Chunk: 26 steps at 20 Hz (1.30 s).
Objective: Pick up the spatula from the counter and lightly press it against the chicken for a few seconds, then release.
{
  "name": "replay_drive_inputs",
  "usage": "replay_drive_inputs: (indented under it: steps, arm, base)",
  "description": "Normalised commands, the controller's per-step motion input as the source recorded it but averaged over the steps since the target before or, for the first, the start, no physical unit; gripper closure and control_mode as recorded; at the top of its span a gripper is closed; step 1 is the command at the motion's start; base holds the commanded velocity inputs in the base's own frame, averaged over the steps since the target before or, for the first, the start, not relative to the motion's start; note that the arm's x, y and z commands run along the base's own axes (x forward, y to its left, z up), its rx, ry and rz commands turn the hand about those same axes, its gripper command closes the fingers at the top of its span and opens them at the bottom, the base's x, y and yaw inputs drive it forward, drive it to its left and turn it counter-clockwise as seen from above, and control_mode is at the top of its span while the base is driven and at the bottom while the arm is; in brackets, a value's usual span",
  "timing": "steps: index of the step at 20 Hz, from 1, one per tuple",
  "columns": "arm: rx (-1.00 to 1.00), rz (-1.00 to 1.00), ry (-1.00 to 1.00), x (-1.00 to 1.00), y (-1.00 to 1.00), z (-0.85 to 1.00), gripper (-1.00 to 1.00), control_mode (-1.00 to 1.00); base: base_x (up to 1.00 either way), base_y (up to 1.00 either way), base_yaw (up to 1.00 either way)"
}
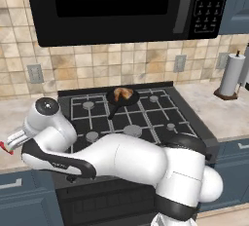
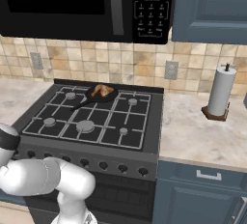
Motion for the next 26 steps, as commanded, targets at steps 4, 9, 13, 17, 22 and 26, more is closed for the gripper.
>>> replay_drive_inputs:
  steps: [4,9,13,17,22,26]
  arm:
    - [0.00,0.00,0.00,0.19,0.21,-0.26,-1.00,-1.00]
    - [0.00,0.00,0.00,0.17,0.22,-0.13,-1.00,-1.00]
    - [0.00,0.00,0.00,0.20,0.22,-0.13,-1.00,-1.00]
    - [0.00,0.00,0.00,0.19,0.17,-0.10,-1.00,-1.00]
    - [0.00,0.00,0.00,0.18,0.19,-0.14,-1.00,-1.00]
    - [0.00,0.00,0.00,0.15,0.20,-0.15,-1.00,-1.00]
  base:
    - [0.00,0.00,0.00]
    - [0.00,0.00,0.00]
    - [0.00,0.00,0.00]
    - [0.00,0.00,0.00]
    - [0.00,0.00,0.00]
    - [0.00,0.00,0.00]
